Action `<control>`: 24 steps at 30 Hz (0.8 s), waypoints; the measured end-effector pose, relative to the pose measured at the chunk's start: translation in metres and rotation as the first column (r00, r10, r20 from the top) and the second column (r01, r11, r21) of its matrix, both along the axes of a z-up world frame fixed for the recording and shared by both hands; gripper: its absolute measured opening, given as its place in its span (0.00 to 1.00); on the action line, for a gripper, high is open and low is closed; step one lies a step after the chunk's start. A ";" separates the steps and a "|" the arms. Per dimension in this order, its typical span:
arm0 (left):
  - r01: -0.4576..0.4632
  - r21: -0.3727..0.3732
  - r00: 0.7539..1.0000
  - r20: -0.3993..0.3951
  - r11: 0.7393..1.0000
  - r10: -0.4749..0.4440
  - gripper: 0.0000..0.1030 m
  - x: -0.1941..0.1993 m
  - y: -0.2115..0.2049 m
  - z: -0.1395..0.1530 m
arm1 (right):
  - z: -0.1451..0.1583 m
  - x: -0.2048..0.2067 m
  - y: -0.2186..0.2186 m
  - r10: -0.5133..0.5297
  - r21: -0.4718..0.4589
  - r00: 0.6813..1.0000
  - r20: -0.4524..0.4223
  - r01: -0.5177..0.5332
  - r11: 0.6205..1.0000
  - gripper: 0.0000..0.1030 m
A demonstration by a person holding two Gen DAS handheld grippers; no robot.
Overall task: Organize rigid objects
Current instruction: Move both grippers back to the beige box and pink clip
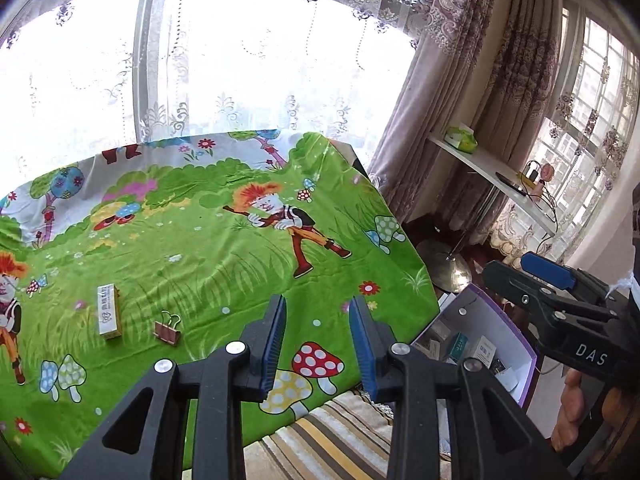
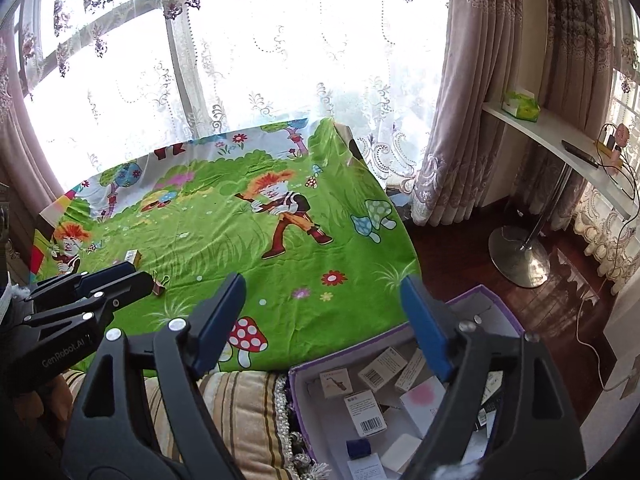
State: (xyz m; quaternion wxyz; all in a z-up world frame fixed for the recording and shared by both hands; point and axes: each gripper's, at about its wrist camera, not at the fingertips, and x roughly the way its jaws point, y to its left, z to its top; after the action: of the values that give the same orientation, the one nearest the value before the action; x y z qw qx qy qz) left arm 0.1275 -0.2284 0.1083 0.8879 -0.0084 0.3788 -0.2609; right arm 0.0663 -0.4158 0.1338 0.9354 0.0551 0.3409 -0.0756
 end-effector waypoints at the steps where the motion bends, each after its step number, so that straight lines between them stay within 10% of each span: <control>1: -0.025 -0.002 1.000 0.004 1.000 0.025 0.40 0.006 0.009 0.005 | 0.005 0.005 0.008 0.014 -0.002 1.000 0.011 -0.014 1.000 0.82; 24: -0.411 -0.019 0.910 -0.069 0.911 0.409 0.44 0.119 0.189 -0.024 | -0.018 0.137 0.148 0.202 0.065 0.978 -0.045 -0.199 0.978 0.84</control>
State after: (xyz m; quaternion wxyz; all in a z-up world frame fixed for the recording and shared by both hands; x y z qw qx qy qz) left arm 0.2464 -0.0399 0.0841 0.9101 -0.1108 0.3923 -0.0747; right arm 0.2033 -0.2676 0.1162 0.9272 0.0465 0.3707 0.0283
